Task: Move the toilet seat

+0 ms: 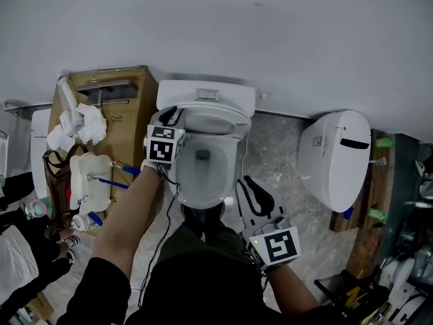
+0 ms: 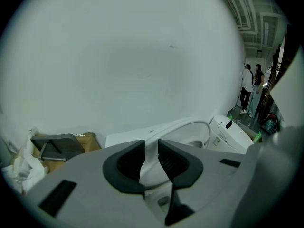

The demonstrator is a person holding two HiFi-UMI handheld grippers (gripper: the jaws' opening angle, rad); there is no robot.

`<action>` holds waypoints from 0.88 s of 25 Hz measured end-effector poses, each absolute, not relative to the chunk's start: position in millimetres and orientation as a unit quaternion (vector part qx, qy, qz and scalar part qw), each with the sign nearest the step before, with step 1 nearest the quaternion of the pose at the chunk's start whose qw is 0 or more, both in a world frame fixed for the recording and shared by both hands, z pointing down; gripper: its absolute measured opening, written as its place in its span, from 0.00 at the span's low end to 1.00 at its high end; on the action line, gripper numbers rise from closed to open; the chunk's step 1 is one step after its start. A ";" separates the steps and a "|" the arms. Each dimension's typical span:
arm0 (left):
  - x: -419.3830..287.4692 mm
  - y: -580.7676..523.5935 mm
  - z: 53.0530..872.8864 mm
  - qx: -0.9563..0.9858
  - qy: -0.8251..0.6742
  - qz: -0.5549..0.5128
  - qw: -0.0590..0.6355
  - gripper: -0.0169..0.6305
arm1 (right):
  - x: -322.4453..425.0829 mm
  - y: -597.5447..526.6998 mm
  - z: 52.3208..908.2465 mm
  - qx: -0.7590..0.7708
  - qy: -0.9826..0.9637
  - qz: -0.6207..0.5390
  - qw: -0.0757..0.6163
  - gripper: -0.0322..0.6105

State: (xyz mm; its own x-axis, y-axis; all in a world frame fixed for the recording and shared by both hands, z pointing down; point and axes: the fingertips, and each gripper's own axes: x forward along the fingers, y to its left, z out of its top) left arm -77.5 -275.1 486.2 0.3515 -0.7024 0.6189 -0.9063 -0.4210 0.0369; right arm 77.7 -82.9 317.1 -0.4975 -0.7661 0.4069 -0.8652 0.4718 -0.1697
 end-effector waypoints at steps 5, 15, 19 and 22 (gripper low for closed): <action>-90.7 -255.0 479.0 0.794 -0.516 0.243 0.211 0.17 | 72.3 -78.7 317.0 0.477 -0.851 0.178 0.131 0.17; -112.1 -161.7 417.9 0.799 -0.510 0.111 0.298 0.17 | 60.9 -81.0 306.6 0.457 -0.864 0.172 0.119 0.17; -107.7 -121.0 376.6 0.813 -0.496 0.082 0.294 0.17 | 63.8 -82.7 297.5 0.461 -0.864 0.162 0.121 0.17; -89.9 -86.3 347.1 0.834 -0.464 0.081 0.285 0.17 | 69.5 -83.3 284.7 0.469 -0.861 0.159 0.115 0.17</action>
